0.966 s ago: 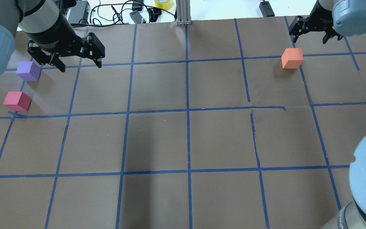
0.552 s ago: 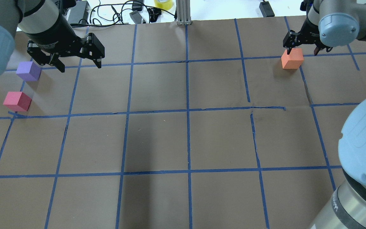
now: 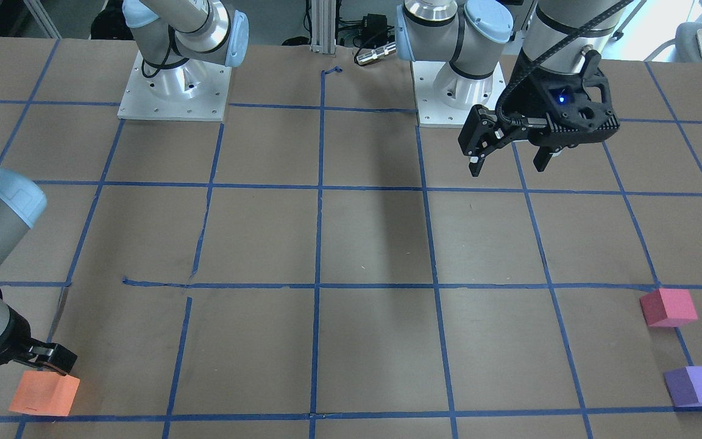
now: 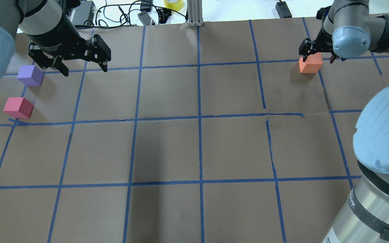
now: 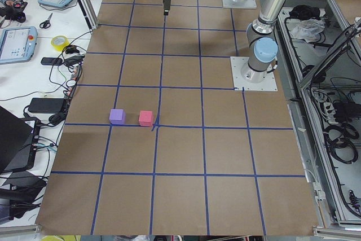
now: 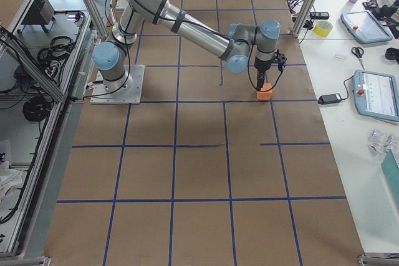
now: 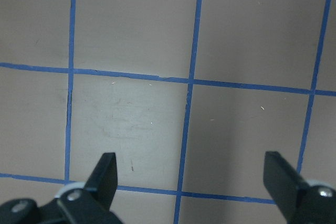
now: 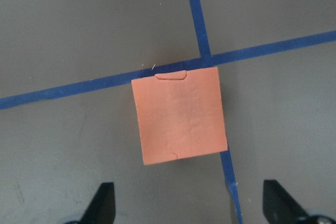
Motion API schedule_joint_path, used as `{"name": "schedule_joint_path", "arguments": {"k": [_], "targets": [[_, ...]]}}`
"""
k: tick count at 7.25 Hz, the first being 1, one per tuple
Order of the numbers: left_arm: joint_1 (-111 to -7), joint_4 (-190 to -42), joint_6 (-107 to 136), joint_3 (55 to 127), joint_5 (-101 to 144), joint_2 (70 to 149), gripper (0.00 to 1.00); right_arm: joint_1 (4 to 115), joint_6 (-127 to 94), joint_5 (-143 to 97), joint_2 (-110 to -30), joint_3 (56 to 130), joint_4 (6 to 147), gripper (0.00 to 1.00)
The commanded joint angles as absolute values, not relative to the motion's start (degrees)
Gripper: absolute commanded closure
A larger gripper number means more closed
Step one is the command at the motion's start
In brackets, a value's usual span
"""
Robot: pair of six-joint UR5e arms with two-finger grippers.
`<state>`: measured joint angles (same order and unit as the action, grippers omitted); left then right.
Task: Arrange blocks in a line
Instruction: 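Move the right gripper over the orange cube and lower it, then close the right gripper on the orange cube and lift it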
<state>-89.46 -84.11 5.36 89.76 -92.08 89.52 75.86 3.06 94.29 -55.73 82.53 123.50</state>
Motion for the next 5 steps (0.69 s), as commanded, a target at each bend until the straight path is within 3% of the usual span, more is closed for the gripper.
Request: {"name": "schedule_joint_path", "arguments": {"k": [1, 5], "targets": [[-89.47, -84.11, 5.36, 89.74, -92.11, 89.47, 0.00, 75.67, 2.81, 93.78, -53.71, 82.53, 125.15, 0.00], [-89.47, -84.11, 5.36, 89.83, -92.20, 89.47, 0.00, 75.41, 3.08, 92.20, -52.12, 82.53, 129.37, 0.00]]}}
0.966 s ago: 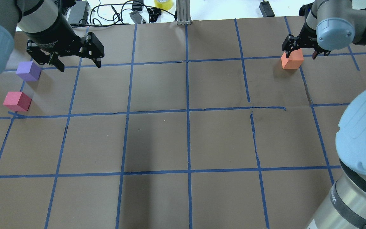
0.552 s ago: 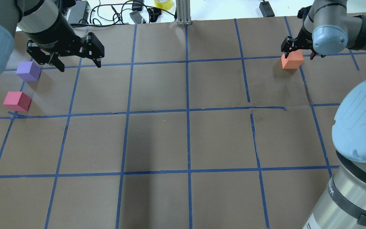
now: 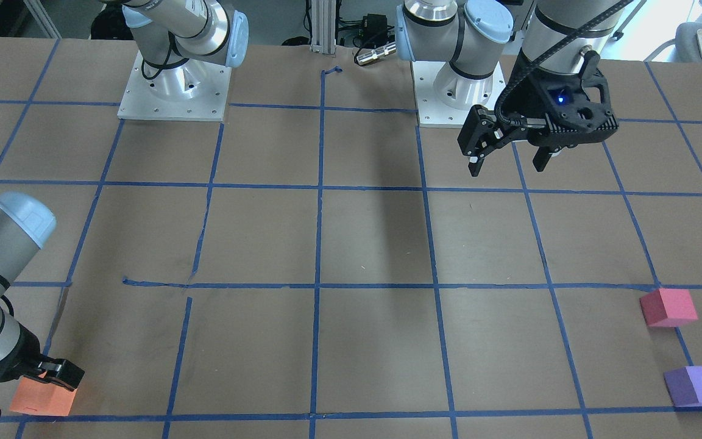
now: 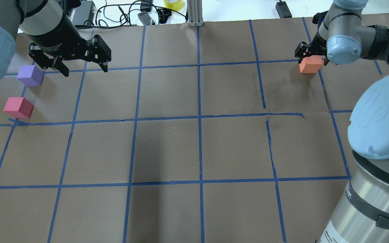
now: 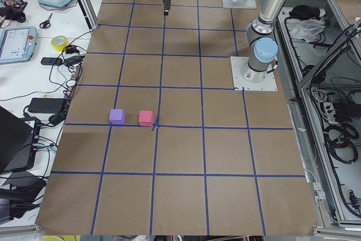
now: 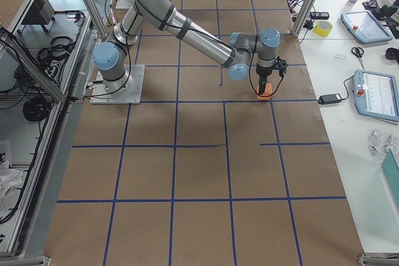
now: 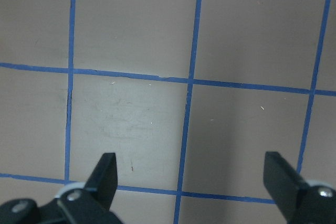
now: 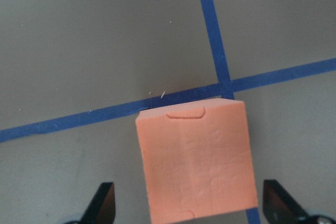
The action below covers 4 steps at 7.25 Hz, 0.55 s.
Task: Arrange blocks in a line
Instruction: 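Close the right gripper on the orange cube and lift it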
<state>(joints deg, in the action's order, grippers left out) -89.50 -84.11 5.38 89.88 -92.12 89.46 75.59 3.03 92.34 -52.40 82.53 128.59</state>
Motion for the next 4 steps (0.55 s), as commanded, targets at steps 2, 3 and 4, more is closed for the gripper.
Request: {"name": "schedule_joint_path", "arguments": {"k": [2, 3, 4], "targets": [[-89.47, -84.11, 5.36, 89.48, -92.11, 89.82, 0.00, 75.23, 3.34, 92.20, -51.86, 82.53, 129.90, 0.00], [-89.47, -84.11, 5.36, 89.82, -92.11, 89.56, 0.00, 75.23, 3.34, 92.20, -51.86, 82.53, 129.99, 0.00], [-89.47, -84.11, 5.36, 89.74, -92.11, 89.65, 0.00, 75.23, 3.60, 92.20, -51.68, 82.53, 130.16, 0.00]]}}
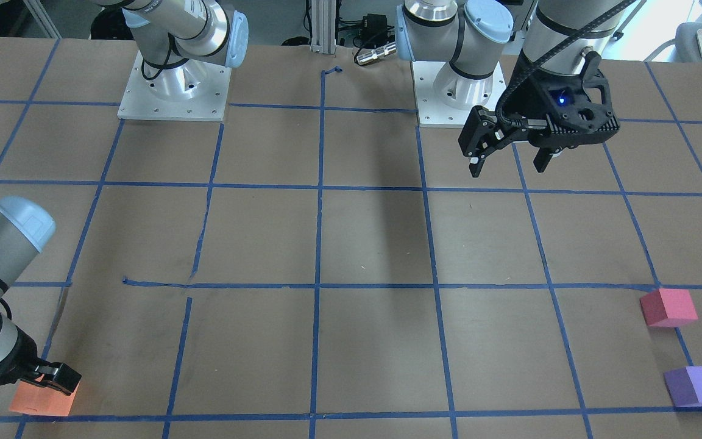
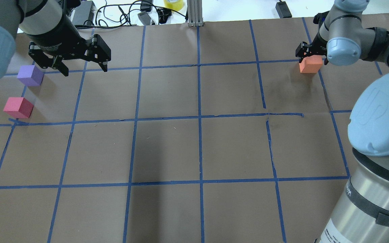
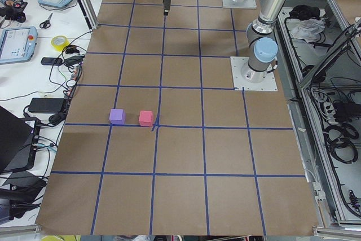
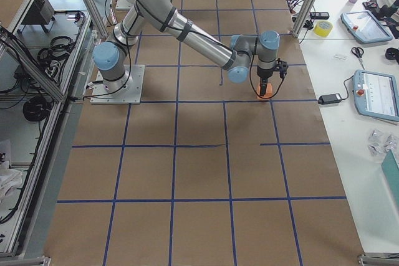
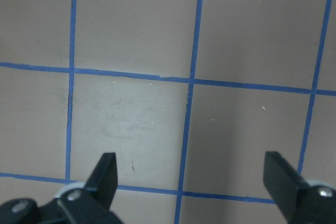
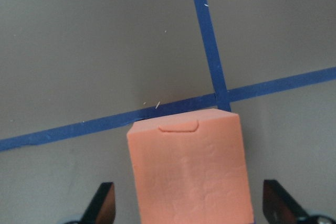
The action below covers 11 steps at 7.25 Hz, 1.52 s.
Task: Arrange blocks in a line
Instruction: 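Close the right gripper on the orange cube and lift it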
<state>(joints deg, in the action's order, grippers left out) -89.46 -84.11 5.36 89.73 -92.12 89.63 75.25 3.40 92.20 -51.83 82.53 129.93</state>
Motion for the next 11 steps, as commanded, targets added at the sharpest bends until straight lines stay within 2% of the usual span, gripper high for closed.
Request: {"name": "schedule_joint_path", "arguments": {"k": [1, 2, 4, 5, 6, 7, 8, 9, 11], "targets": [[-89.39, -84.11, 5.36, 89.56, -92.37, 89.56, 0.00, 75.23, 3.60, 92.20, -51.77, 82.53, 130.17, 0.00], [-89.38, -84.11, 5.36, 89.47, -92.46, 89.56, 0.00, 75.23, 3.69, 92.20, -51.68, 82.53, 130.25, 0.00], [-89.56, -84.11, 5.36, 89.65, -92.29, 89.65, 0.00, 74.89, 3.78, 91.07, -51.77, 82.53, 130.86, 0.15], [-89.47, -84.11, 5.36, 89.74, -92.37, 89.39, 0.00, 74.36, 4.74, 88.97, -51.77, 82.53, 131.13, 0.32], [-89.47, -84.11, 5.36, 89.65, -92.46, 89.47, 0.00, 73.75, 5.09, 87.81, -51.94, 82.53, 131.13, 0.39], [-89.47, -84.11, 5.36, 89.74, -92.55, 89.39, 0.00, 73.57, 6.40, 87.72, -52.29, 82.53, 131.05, 0.52], [-89.47, -84.11, 5.36, 89.65, -92.55, 89.47, 0.00, 73.48, 7.98, 87.71, -53.08, 82.18, 130.52, 0.52], [-89.47, -84.11, 5.36, 89.82, -92.55, 89.47, 0.00, 73.48, 7.21, 87.71, -55.17, 82.18, 129.04, 0.86], [-89.47, -84.11, 5.36, 89.83, -92.55, 89.38, 0.00, 74.18, 7.21, 88.59, -60.18, 82.26, 124.37, 0.89]]}}
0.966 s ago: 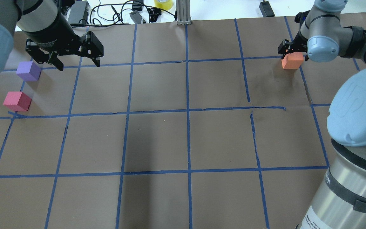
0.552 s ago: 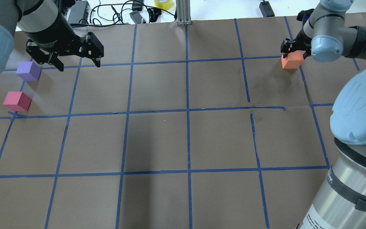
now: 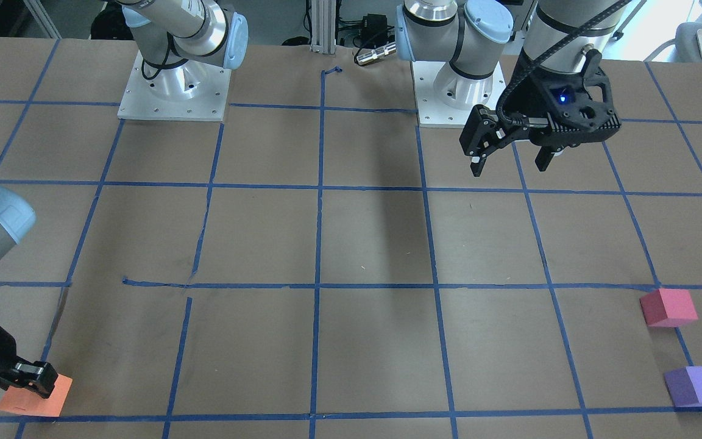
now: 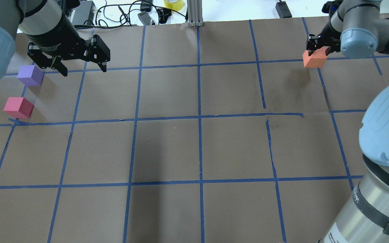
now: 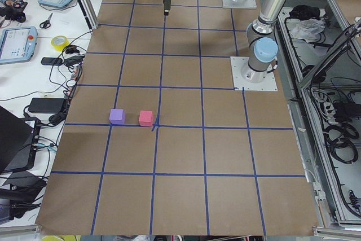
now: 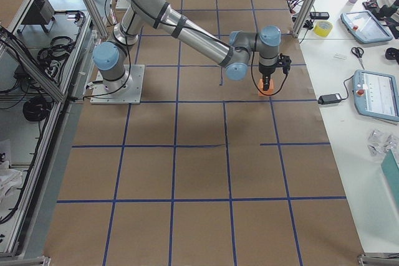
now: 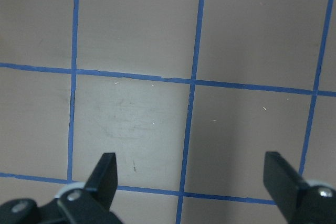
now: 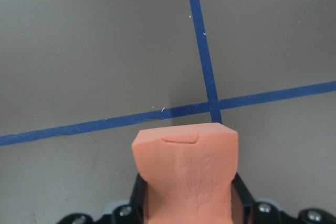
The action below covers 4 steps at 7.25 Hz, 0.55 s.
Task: Arrange blocks in a line
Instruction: 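Carry the orange cube with the right gripper toward the table's middle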
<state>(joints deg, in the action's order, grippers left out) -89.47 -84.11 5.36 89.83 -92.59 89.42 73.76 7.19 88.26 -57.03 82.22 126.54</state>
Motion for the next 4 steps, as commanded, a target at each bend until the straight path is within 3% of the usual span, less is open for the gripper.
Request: {"name": "schedule_joint_path", "arguments": {"k": [1, 4], "targets": [[-89.47, -84.11, 5.36, 89.82, -92.46, 89.38, 0.00, 75.14, 7.99, 87.98, -61.51, 82.27, 123.76, 0.87], [-89.56, -84.11, 5.36, 89.91, -92.28, 89.56, 0.00, 86.70, 5.90, 88.76, -61.09, 82.18, 124.71, 0.87]]}}
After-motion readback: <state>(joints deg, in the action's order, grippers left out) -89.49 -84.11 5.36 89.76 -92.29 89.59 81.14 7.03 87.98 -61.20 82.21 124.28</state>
